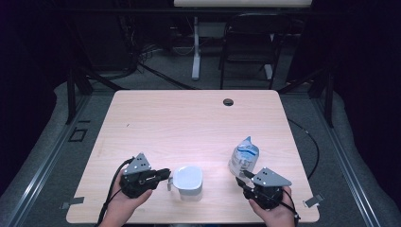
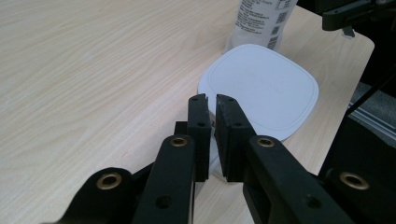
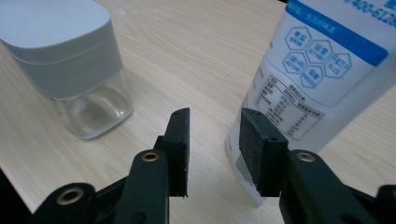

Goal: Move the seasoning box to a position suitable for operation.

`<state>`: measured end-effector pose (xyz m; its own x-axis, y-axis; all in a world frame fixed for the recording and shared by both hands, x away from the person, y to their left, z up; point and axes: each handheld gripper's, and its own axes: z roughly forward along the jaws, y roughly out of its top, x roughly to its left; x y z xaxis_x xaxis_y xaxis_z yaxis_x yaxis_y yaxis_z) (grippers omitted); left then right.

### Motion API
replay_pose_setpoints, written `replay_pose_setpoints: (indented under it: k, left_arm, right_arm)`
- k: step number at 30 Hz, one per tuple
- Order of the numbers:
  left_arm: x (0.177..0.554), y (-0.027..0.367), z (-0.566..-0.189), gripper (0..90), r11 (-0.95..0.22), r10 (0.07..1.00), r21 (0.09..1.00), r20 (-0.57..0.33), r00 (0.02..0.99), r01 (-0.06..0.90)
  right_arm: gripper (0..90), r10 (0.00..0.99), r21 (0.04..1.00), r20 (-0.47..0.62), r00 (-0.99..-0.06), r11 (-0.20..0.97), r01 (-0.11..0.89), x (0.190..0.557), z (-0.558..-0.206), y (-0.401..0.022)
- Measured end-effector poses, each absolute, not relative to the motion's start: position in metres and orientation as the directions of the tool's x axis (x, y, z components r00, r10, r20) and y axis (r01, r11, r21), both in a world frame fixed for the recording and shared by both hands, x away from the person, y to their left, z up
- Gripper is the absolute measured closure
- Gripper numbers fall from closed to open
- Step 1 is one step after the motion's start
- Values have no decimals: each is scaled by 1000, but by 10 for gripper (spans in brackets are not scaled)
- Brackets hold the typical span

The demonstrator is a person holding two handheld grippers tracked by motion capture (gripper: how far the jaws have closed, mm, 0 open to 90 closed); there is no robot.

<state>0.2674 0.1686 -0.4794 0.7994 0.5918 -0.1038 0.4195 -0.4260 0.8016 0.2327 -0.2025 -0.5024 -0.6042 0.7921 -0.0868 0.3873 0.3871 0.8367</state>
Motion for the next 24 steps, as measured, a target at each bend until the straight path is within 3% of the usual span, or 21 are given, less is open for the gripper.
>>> replay_pose_setpoints:
  k: [3,11,24]
  left_arm:
    - [267,165,-477,896,-441,573,797,-104,813,413]
    - [269,154,-472,900,-472,566,778,-94,819,415]
    - [279,145,-467,900,-501,558,753,-96,824,427]
  right_arm:
    - [653,773,832,-68,-630,393,393,236,-499,-198]
    - [757,742,809,-71,-667,434,396,243,-488,-180]
    - [816,699,809,-32,-715,438,392,262,-471,-151]
